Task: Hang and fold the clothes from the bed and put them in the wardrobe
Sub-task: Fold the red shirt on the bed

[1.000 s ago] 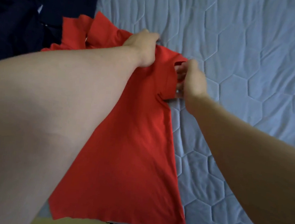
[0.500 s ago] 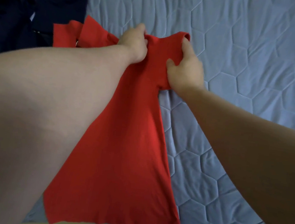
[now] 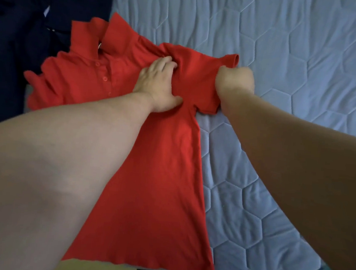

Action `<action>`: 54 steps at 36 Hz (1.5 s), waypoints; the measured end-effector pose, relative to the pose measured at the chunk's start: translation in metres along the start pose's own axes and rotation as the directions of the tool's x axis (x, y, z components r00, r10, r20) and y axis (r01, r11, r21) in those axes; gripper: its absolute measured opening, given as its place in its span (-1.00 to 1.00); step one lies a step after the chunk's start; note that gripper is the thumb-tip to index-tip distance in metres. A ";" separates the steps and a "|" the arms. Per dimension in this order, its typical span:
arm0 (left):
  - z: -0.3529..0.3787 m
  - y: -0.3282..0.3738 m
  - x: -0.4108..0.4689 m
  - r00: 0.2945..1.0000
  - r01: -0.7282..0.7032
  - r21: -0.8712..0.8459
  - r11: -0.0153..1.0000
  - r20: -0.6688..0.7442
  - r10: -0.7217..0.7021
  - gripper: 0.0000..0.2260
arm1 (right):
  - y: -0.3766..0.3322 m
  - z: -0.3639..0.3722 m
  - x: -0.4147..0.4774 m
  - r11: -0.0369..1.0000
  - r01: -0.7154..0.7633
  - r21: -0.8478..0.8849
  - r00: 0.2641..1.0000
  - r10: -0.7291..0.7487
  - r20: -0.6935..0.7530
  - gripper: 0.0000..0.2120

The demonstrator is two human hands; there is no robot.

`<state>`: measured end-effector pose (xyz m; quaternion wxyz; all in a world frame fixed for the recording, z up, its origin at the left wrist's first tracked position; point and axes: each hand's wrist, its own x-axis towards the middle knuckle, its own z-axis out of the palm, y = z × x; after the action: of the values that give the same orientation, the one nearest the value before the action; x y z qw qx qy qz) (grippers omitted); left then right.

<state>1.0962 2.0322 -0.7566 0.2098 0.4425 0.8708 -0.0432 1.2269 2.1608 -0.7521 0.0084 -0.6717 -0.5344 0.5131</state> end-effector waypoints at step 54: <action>-0.018 -0.194 -0.086 0.514 0.489 -0.700 0.521 -0.251 -0.820 -0.80 | 0.013 0.126 -0.140 0.004 0.717 -0.697 0.605 -0.501 0.619 -0.40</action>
<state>0.9824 1.8548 -0.7269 0.0280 -0.0301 0.9653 0.2579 1.1612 1.9858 -0.7238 -0.1972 -0.1945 -0.9528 0.1242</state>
